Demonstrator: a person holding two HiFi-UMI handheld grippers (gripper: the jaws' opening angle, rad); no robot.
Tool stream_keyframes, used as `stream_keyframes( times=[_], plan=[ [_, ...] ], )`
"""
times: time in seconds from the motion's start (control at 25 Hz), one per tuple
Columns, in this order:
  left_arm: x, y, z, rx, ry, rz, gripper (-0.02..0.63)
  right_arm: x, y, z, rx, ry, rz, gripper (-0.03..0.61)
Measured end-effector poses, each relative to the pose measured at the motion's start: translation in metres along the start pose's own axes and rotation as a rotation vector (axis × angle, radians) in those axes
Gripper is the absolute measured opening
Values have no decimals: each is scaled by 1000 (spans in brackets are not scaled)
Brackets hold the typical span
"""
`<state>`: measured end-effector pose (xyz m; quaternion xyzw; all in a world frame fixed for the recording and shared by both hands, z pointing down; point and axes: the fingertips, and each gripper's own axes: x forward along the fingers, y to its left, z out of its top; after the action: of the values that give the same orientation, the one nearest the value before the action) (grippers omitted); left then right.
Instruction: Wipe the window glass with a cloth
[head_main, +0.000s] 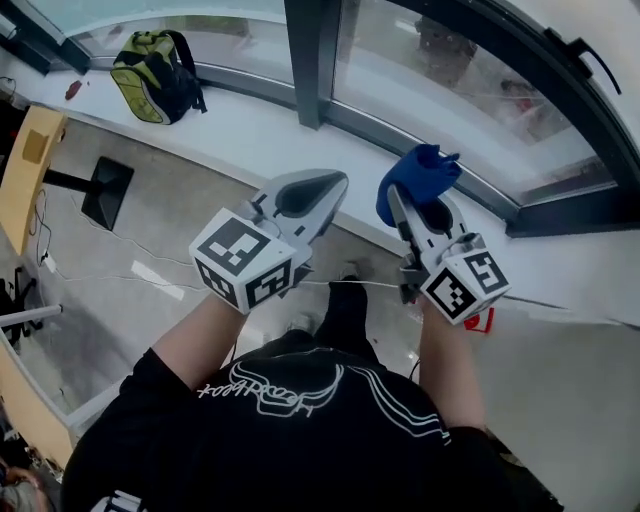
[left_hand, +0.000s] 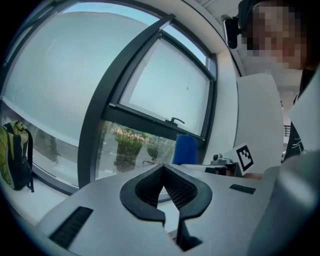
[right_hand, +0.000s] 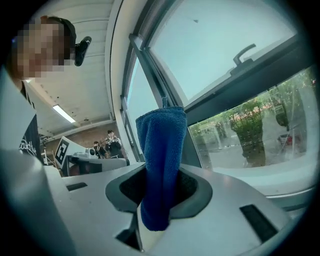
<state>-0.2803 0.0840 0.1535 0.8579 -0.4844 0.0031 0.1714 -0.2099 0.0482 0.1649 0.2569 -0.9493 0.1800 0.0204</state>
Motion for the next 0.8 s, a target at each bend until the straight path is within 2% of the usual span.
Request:
stream_keyframes(
  times=[0.24,0.44,0.56,0.8],
  plan=[
    [67,63,2,-23,-15,93,3,102,-81,7,-33,20,75,94],
    [103,101,-4,-25,-47,139,3,179,-143,13,-159,74,77,94],
    [113,128,-7,-64,-48,165,3,227,-160,22,-188,63,67,94],
    [118,174,-13,-101,-39,198,3,302,-163,32,-184,20,44,94]
  ],
)
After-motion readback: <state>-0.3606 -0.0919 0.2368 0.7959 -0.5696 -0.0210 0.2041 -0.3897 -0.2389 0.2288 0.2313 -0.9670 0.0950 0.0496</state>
